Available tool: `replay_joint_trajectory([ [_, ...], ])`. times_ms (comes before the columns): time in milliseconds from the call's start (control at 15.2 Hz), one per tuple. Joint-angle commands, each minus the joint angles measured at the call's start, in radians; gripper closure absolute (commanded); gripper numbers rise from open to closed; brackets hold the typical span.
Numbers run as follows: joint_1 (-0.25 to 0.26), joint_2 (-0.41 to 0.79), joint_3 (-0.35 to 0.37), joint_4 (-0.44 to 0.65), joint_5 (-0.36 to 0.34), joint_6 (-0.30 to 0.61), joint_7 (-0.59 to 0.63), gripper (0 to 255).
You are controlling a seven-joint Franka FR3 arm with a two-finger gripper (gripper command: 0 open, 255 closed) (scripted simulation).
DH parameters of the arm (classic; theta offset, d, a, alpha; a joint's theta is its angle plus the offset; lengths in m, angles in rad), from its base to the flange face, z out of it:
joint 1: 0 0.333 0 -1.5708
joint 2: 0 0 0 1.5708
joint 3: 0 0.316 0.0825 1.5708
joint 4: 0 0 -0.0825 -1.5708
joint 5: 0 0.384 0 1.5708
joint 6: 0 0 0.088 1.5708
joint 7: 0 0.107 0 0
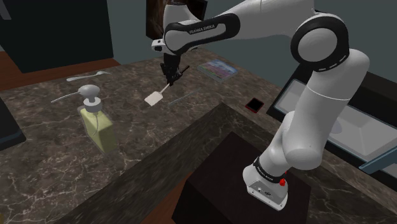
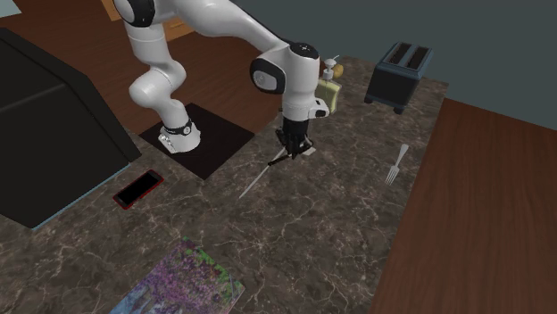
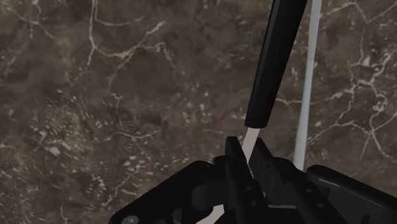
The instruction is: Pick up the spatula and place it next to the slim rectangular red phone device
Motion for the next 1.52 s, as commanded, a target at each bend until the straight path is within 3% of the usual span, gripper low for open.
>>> replay_joint_trajectory([
  [0, -0.001, -0.007, -0.001, 0.019, 0.000, -0.026, -0.003, 255],
  [132, -0.001, -0.015, -0.001, 0.035, -0.002, -0.050, -0.003, 255],
  [792, -0.050, -0.362, -0.053, -0.382, -0.083, 0.031, -0.060, 255],
  [1452, -0.158, -0.708, -0.120, -0.690, -0.201, 0.007, -0.146, 255],
])
